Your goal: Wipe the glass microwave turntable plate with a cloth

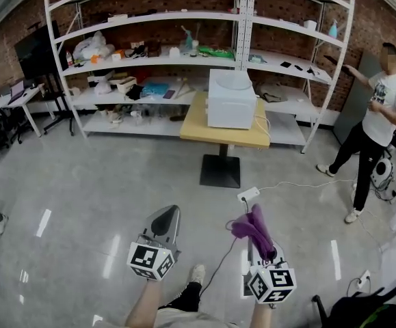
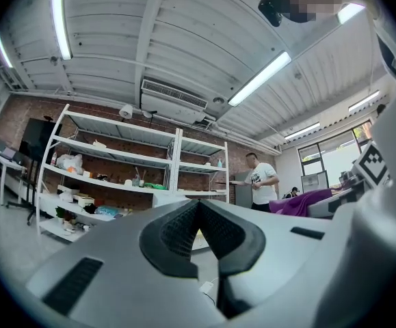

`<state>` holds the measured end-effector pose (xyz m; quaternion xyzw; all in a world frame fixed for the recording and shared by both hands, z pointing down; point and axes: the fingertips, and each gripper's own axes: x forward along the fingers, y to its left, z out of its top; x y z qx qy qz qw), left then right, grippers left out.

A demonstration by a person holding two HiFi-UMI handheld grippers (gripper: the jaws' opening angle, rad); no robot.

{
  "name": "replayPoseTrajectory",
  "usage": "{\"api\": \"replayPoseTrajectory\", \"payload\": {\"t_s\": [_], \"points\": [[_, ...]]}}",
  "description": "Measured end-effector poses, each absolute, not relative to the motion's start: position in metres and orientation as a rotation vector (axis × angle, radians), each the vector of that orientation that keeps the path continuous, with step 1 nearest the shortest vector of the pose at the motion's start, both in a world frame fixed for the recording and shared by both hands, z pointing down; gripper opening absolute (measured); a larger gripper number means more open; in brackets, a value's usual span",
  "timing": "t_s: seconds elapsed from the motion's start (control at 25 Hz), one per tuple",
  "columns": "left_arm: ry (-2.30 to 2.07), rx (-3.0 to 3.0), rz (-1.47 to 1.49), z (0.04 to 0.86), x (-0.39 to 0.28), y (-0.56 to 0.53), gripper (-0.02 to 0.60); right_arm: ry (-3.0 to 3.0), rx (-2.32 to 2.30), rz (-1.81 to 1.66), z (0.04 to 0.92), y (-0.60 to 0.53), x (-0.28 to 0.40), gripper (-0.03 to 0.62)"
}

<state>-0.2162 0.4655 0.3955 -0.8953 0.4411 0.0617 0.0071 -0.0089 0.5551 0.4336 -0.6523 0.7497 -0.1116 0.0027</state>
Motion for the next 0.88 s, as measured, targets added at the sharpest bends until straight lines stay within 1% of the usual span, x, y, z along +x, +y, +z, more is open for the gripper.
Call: {"api": "replayPoseTrajectory", "payload": {"t_s": [0.44,0.72,0.88], "points": [[1.340,-2.827,0.256,0.384,-0.186,0.263,0.002,2.348,-2.038,-0.298,0.408,0.344,0.010,0.051],[1.332,-2.851,0.275,0.382,-0.171,0.178,0.002,2.318,-2.052,-0.373,0.415,0.263,0.028,0.051],[1.342,-2.850,0.279,0.387,-0.154,0.130,0.002,2.324,-2.084,-0.350,0.418,0.211,0.049,0.051]]}}
